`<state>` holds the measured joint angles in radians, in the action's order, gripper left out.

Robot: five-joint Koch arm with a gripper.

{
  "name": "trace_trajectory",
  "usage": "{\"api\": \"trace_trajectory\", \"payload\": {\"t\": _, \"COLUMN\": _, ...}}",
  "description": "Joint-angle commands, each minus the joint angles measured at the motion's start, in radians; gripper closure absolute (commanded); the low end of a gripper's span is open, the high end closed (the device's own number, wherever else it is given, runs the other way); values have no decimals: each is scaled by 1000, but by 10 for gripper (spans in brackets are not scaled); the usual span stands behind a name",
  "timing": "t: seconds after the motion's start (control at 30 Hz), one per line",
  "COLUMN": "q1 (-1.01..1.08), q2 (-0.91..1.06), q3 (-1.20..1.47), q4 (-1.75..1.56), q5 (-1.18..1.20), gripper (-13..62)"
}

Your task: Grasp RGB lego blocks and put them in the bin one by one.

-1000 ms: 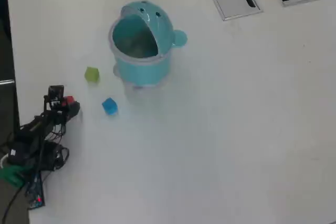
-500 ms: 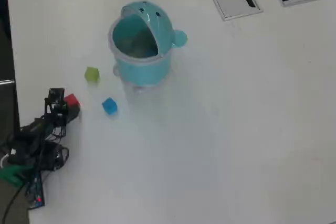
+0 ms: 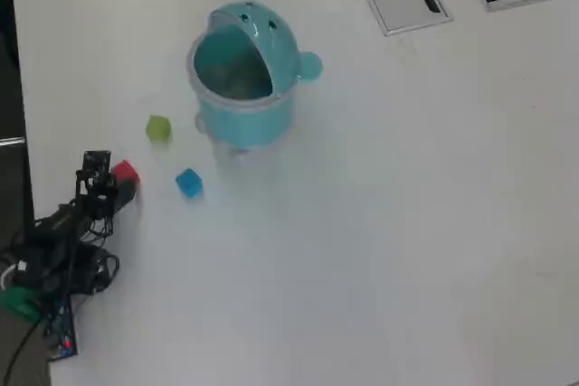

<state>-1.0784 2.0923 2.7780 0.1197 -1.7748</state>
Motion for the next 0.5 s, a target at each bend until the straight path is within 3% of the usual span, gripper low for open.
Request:
{"api": "trace_trajectory", "payload": {"t": 0.0, "q1": -11, "q2": 14, "q3": -87, "q4": -44, "q5": -3, "gripper": 254}}
{"api": "trace_trajectory", "payload": {"t": 0.47, "q1": -3, "q2": -86, "q3": -181, "q4": -35, "q5": -8, "gripper": 239}}
